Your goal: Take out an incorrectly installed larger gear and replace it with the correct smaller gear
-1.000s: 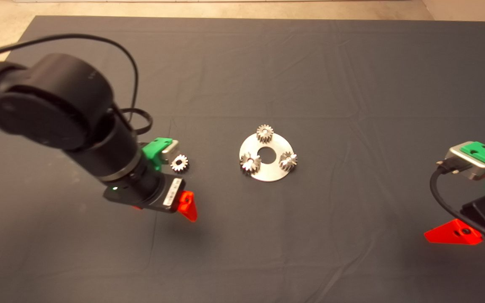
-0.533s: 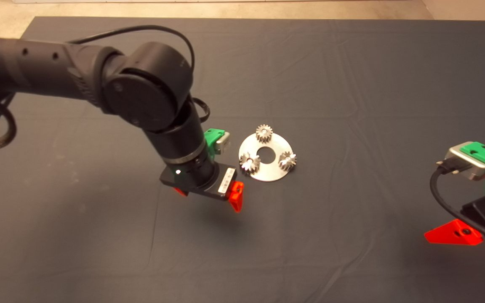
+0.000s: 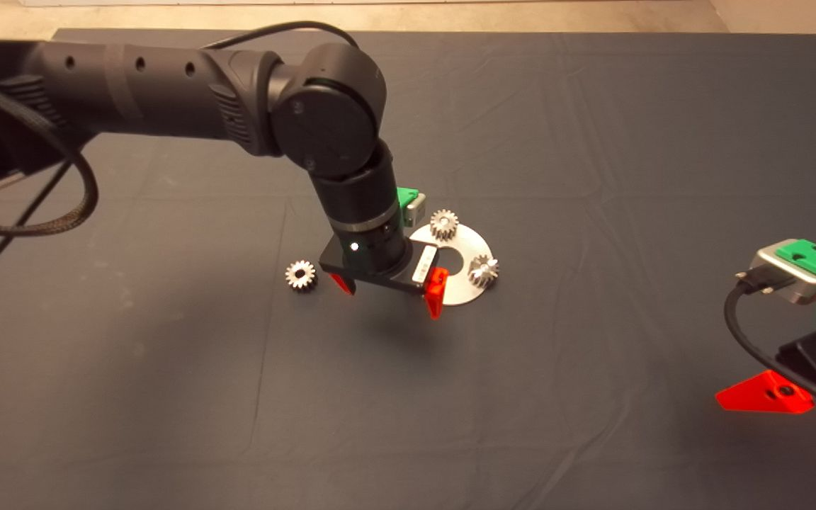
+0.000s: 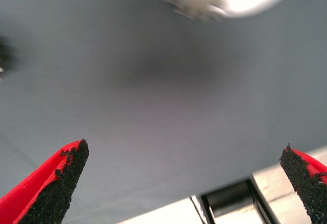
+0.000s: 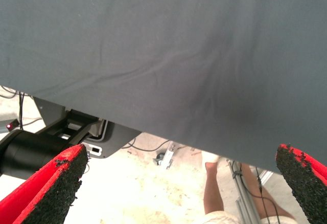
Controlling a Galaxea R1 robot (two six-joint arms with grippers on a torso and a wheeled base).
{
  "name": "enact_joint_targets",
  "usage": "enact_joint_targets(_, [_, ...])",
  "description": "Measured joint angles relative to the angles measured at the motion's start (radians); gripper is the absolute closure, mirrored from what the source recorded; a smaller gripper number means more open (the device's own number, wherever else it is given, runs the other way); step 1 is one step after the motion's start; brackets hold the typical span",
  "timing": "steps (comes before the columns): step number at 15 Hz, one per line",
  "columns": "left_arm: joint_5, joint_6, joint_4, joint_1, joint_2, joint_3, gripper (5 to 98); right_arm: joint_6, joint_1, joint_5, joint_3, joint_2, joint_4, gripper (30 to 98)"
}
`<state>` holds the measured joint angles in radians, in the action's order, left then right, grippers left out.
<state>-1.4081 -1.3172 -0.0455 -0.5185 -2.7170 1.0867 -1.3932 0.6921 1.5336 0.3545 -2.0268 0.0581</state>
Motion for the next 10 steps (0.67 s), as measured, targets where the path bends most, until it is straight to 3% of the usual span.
enact_joint_targets(2, [-0.009, -0.001, -0.007, 0.0, -0.01, 0.036, 6.1, 0.0, 0.0, -0.003, 0.0, -0.001, 0.0, 30.8])
enact_joint_targets(7, [-0.005, -0.006, -0.007, 0.0, -0.144, 0.178, 6.1, 0.0, 0.0, -0.002, 0.0, -0.001, 0.0, 30.8])
enact_joint_targets(10, [-0.005, -0.006, -0.007, 0.001, -0.194, 0.256, 6.1, 0.0, 0.0, -0.003, 0.0, -0.001, 0.0, 30.8])
